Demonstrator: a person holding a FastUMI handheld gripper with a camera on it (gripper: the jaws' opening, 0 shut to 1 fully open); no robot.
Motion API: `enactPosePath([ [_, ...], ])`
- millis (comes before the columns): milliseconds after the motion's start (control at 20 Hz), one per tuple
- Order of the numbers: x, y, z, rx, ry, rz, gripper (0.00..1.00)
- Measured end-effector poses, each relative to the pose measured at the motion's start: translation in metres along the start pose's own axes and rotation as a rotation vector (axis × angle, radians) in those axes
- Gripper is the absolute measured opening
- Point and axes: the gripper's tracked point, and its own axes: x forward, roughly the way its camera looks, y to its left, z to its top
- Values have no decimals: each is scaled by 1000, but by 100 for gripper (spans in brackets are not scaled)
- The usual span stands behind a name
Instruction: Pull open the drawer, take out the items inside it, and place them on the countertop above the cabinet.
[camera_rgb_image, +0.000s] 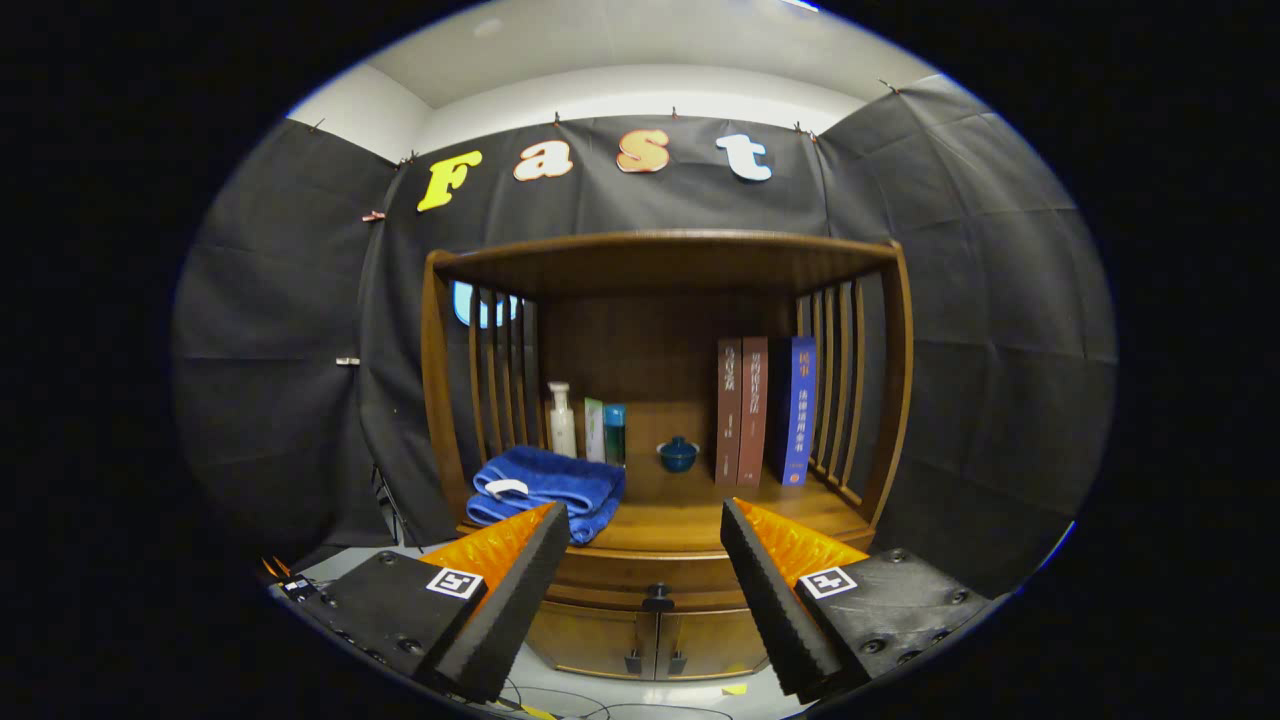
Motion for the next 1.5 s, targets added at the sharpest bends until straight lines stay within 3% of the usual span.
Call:
enactPosePath([
  [800,125,-21,-196,61,342,-69,99],
  [1000,145,-24,-224,50,393,-84,97],
  [1150,150,-23,-244,13,465,-84,73],
  [1250,152,-24,-243,4,454,-91,53],
  [1350,152,-24,-243,23,445,-92,39],
  [1400,149,-24,-241,11,453,-92,39],
  [1500,150,-26,-242,-8,454,-96,29],
])
